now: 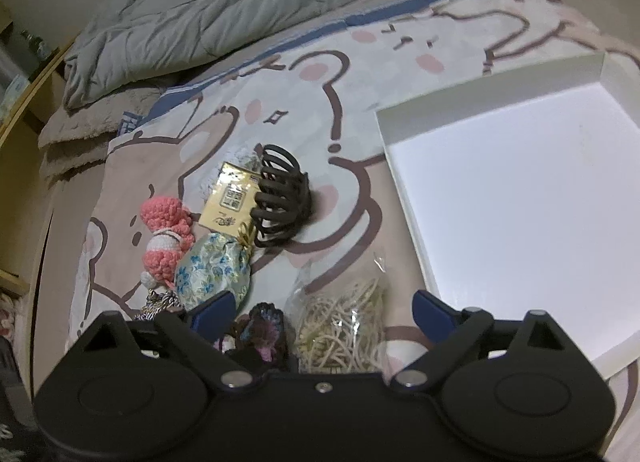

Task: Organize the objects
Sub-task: 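Grasp the dark crocheted flowers with left tool while right tool grasps the rubber-band bag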

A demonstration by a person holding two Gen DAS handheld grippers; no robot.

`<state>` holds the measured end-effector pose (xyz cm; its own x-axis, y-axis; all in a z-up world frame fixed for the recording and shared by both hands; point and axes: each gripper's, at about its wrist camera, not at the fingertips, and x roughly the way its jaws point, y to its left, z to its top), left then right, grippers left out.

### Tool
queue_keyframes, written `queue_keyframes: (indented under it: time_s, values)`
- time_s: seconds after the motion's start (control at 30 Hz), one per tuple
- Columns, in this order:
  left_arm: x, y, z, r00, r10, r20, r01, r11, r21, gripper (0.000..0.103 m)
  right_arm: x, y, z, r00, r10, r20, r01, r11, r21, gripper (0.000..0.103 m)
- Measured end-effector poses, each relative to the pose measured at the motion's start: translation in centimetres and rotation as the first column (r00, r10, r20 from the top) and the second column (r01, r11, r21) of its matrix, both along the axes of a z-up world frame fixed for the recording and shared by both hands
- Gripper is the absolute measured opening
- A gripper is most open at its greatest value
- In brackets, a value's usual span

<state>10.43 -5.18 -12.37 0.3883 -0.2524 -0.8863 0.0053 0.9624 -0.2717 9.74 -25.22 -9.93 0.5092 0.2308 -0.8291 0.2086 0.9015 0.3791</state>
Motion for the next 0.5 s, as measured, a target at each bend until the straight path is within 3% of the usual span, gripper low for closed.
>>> queue_keyframes:
  time_s: [0.2,0.27,0.3,0.37,0.5]
  values:
    - [0.7,-0.8,-2.0,0.999,-0.013,-0.038,0.015,0.998,0.061,0.081,0.3,-0.2,-0.4,1.000,0.013,0.003,-0.014,0.999,0.032,0.087]
    - [0.8,-0.9,-2.5,0.999,-0.023,-0.041,0.026,0.996,0.089,0.072,0.3,-0.1,-0.5,1.000,0.024,0.003,-0.024,0.999,0.045,0.082]
    - [0.9,-0.9,-2.6,0.999,-0.032,-0.044,0.036,0.995,0.088,0.070,0.4,0.0,-0.6,1.000,0.030,0.002,-0.030,0.998,0.049,0.081]
    - [0.8,-0.7,-2.6,0.998,-0.044,-0.038,0.047,0.996,0.078,0.056,0.4,0.2,-0.7,0.999,0.046,-0.001,-0.046,0.997,0.054,0.077]
    - [0.3,-0.6,-2.1,0.997,-0.078,-0.025,0.079,0.994,0.080,0.051,0.2,0.6,-0.9,0.998,0.067,-0.011,-0.067,0.997,0.046,0.073]
